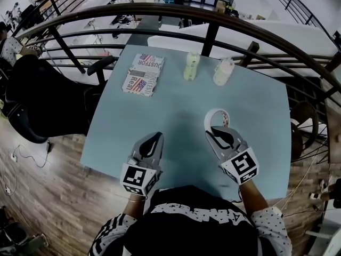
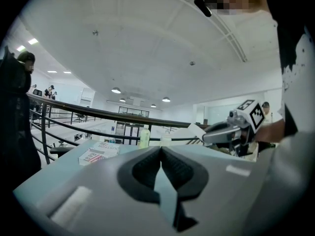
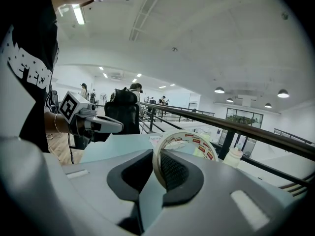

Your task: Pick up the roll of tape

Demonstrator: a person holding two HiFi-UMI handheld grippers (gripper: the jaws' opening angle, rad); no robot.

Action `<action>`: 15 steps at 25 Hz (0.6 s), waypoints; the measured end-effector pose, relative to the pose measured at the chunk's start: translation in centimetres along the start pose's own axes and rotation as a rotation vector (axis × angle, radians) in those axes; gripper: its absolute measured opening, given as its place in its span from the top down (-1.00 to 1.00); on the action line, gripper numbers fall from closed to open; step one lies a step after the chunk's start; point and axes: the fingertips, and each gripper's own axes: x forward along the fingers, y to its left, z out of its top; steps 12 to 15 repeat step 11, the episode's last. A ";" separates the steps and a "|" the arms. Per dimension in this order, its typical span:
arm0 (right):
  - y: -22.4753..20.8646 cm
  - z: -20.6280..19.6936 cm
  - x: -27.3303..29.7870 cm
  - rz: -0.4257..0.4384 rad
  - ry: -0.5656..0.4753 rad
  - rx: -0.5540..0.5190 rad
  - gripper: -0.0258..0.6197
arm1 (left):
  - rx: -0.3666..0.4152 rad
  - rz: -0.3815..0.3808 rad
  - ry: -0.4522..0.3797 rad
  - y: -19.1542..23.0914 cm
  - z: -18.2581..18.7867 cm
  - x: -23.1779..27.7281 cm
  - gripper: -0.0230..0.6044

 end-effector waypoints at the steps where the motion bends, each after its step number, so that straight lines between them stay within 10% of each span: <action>1: 0.0 0.0 0.0 0.000 0.000 0.001 0.75 | -0.002 0.000 0.000 0.0 0.0 0.0 0.93; 15: -0.1 -0.4 0.2 -0.001 0.007 0.008 0.75 | -0.050 0.001 -0.009 0.7 -0.1 0.2 0.93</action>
